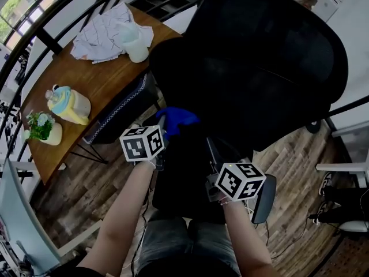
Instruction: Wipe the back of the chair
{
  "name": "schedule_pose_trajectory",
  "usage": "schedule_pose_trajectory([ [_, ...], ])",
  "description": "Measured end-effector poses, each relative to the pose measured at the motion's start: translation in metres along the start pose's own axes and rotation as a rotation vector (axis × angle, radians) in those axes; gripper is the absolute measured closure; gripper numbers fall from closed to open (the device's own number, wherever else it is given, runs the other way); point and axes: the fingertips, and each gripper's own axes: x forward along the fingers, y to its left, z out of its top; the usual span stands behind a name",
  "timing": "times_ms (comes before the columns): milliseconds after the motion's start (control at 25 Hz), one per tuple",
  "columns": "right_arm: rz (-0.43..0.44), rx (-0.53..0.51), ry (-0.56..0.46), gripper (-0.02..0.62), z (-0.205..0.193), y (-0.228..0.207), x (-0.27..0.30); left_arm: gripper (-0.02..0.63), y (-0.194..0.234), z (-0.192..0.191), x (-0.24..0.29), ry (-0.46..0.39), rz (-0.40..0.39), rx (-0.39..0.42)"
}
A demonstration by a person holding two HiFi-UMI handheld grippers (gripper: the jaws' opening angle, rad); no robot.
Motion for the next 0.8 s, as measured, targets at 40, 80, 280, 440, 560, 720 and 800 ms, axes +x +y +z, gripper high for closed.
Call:
schedule_pose_trajectory([
  [40,0.001,-0.002,0.003,0.566,-0.001,0.001,0.000,0.540,0.003,0.001,-0.001,-0.003,0.006,-0.005],
  [80,0.000,-0.003,0.005,0.566,-0.001,0.001,0.000,0.540,0.007,0.002,-0.002,-0.005,0.012,-0.010],
  [280,0.000,-0.005,0.009,0.566,-0.004,0.003,-0.001,0.540,0.021,0.005,-0.010,-0.018,0.041,-0.020],
  [440,0.006,-0.015,0.018,0.566,-0.007,0.006,-0.001,0.540,0.032,0.006,-0.017,-0.027,0.062,-0.032],
  [560,0.002,-0.016,0.012,0.566,-0.007,0.009,-0.003,0.540,0.038,0.006,-0.023,-0.032,0.072,-0.031],
  [720,-0.010,-0.012,-0.006,0.566,-0.007,0.011,-0.008,0.540,0.040,0.006,-0.031,-0.036,0.070,-0.031],
  [800,-0.017,-0.015,-0.014,0.566,-0.006,0.013,-0.012,0.540,0.039,0.006,-0.035,-0.040,0.064,-0.025],
])
